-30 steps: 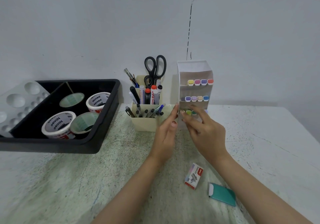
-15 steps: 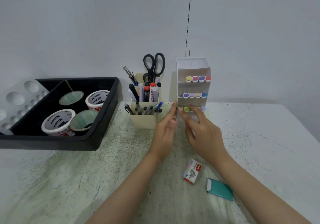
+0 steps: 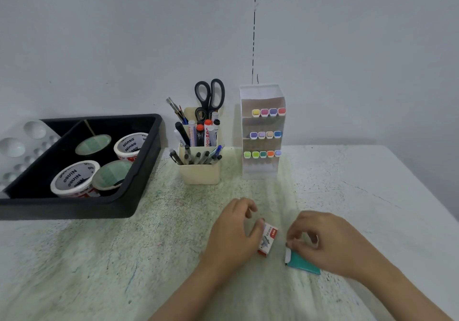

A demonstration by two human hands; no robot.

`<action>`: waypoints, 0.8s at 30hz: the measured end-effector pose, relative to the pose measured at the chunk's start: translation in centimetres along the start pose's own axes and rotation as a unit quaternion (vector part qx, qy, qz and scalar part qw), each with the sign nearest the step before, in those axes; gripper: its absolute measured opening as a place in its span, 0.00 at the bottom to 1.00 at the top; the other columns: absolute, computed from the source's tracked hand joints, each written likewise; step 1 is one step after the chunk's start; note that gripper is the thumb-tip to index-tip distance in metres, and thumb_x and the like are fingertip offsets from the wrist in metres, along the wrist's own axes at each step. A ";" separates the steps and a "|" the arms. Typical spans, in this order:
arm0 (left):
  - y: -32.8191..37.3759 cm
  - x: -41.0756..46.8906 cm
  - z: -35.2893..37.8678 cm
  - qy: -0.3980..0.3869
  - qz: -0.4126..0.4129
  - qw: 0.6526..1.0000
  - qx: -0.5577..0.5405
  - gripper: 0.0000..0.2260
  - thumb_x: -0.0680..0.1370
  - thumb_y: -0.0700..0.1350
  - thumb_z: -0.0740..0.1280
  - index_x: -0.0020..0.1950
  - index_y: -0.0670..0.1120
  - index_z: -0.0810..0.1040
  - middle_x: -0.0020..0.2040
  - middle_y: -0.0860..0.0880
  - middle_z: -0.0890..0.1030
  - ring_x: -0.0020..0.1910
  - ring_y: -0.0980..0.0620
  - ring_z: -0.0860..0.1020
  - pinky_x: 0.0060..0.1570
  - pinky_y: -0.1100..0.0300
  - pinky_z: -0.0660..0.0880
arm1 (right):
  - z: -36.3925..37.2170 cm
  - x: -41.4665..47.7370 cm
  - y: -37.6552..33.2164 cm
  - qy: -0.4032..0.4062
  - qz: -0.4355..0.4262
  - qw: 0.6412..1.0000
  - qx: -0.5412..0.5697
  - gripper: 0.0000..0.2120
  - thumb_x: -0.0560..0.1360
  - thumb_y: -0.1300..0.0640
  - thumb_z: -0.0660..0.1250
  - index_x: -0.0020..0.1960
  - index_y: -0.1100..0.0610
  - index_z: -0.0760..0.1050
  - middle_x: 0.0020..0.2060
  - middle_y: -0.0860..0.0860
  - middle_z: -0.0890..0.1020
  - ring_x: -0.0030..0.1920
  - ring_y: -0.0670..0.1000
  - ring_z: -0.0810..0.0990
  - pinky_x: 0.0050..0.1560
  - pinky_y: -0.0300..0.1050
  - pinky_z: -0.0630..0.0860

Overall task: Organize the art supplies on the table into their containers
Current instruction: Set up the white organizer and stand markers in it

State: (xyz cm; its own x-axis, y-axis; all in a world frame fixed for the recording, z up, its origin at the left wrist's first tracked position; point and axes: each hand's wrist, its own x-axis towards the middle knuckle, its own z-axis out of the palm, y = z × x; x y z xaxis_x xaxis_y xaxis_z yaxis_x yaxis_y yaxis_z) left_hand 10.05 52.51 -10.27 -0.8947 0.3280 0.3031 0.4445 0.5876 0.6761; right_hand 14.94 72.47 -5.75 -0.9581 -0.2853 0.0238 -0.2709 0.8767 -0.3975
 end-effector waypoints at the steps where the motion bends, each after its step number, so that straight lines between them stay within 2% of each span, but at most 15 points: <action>1: 0.1 -0.4 0.1 -0.019 0.005 1.000 0.010 0.09 0.74 0.54 0.65 0.51 0.54 0.71 0.44 0.60 0.70 0.45 0.61 0.71 0.42 0.71 0.67 | 0.1 -0.6 -0.1 -0.020 0.011 1.000 0.002 0.14 0.67 0.37 0.65 0.46 0.44 0.78 0.37 0.38 0.75 0.42 0.36 0.73 0.36 0.31 0.66; 3: 0.3 -0.9 0.1 -0.044 0.025 0.998 0.043 0.16 0.70 0.61 0.62 0.53 0.54 0.72 0.44 0.60 0.70 0.46 0.62 0.69 0.45 0.69 0.67 | 0.1 -1.5 -0.5 -0.057 0.036 0.998 0.000 0.21 0.60 0.33 0.67 0.48 0.42 0.73 0.40 0.39 0.75 0.42 0.38 0.73 0.39 0.33 0.69; 5: 0.5 -1.2 -0.2 -0.068 0.043 0.994 0.075 0.24 0.68 0.64 0.60 0.60 0.55 0.72 0.50 0.60 0.71 0.51 0.62 0.68 0.52 0.69 0.65 | 0.2 -2.0 -0.7 -0.078 0.050 0.996 -0.005 0.22 0.60 0.36 0.71 0.49 0.41 0.69 0.41 0.39 0.75 0.42 0.39 0.73 0.40 0.34 0.70; 8: 0.5 -1.3 -0.9 -0.130 0.073 0.986 0.078 0.30 0.68 0.60 0.60 0.71 0.58 0.64 0.64 0.61 0.69 0.64 0.62 0.62 0.64 0.70 0.55 | 0.3 -2.1 -0.8 -0.051 0.044 0.998 0.000 0.15 0.66 0.41 0.70 0.47 0.41 0.66 0.40 0.40 0.75 0.41 0.40 0.73 0.39 0.35 0.69; 10: 0.4 -1.2 -1.5 -0.170 0.082 0.981 0.052 0.31 0.68 0.56 0.60 0.72 0.63 0.59 0.70 0.65 0.61 0.70 0.66 0.53 0.66 0.72 0.44 | 0.2 -1.9 -0.7 -0.029 0.038 0.999 0.023 0.10 0.70 0.42 0.66 0.45 0.42 0.67 0.39 0.40 0.77 0.39 0.41 0.75 0.38 0.36 0.72; 11: 0.4 -1.1 -1.7 -0.182 0.079 0.980 0.034 0.32 0.68 0.55 0.60 0.72 0.65 0.57 0.70 0.67 0.59 0.70 0.69 0.50 0.67 0.72 0.42 | 0.2 -1.9 -0.6 -0.022 0.040 0.998 0.043 0.07 0.71 0.43 0.65 0.43 0.42 0.68 0.38 0.40 0.77 0.39 0.42 0.76 0.38 0.38 0.73; 14: 0.3 -0.9 -2.0 -0.193 0.057 0.979 0.003 0.32 0.69 0.52 0.63 0.73 0.62 0.59 0.67 0.67 0.61 0.68 0.71 0.51 0.66 0.72 0.45 | 0.2 -1.4 -0.5 0.004 0.060 0.993 0.105 0.02 0.72 0.50 0.62 0.42 0.42 0.70 0.36 0.43 0.79 0.35 0.46 0.77 0.37 0.45 0.74; 17: 0.1 -0.8 -1.8 -0.178 0.068 0.981 0.026 0.28 0.70 0.51 0.67 0.71 0.57 0.67 0.66 0.62 0.69 0.64 0.68 0.60 0.63 0.75 0.50 | 0.8 -0.9 -0.3 0.036 0.086 0.987 0.129 0.09 0.76 0.56 0.63 0.45 0.41 0.70 0.35 0.45 0.80 0.32 0.44 0.77 0.32 0.38 0.72; 19: -0.1 -0.7 -1.7 -0.158 0.068 0.984 0.037 0.26 0.71 0.52 0.69 0.69 0.55 0.70 0.64 0.59 0.73 0.62 0.66 0.64 0.65 0.69 0.56 | 1.3 -0.8 -0.3 0.052 0.101 0.984 0.137 0.10 0.78 0.57 0.62 0.49 0.41 0.68 0.37 0.44 0.80 0.33 0.42 0.77 0.31 0.35 0.72; 21: -0.3 -0.6 -1.6 -0.140 0.065 0.987 0.049 0.25 0.71 0.53 0.69 0.68 0.55 0.71 0.64 0.59 0.73 0.62 0.65 0.65 0.67 0.62 0.59 | 1.7 -0.9 -0.4 0.064 0.113 0.988 0.085 0.07 0.79 0.54 0.60 0.53 0.42 0.68 0.42 0.41 0.78 0.37 0.41 0.76 0.34 0.34 0.72; 24: -0.6 -0.7 -1.4 -0.114 0.051 0.990 0.065 0.23 0.75 0.50 0.67 0.69 0.55 0.70 0.68 0.59 0.69 0.67 0.63 0.61 0.70 0.60 0.57 | 1.5 -1.4 -0.2 0.077 0.097 0.992 -0.014 0.07 0.78 0.48 0.60 0.55 0.43 0.70 0.47 0.38 0.74 0.45 0.39 0.72 0.38 0.31 0.68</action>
State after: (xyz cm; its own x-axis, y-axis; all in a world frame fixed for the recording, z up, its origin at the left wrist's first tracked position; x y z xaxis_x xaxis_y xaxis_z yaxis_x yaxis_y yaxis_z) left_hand 10.34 50.86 -9.97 -0.8178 0.5409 0.1965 0.5478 0.6271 0.5537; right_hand 16.51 72.09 -7.10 -0.9947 -0.0500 0.0902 -0.0810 0.9204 -0.3826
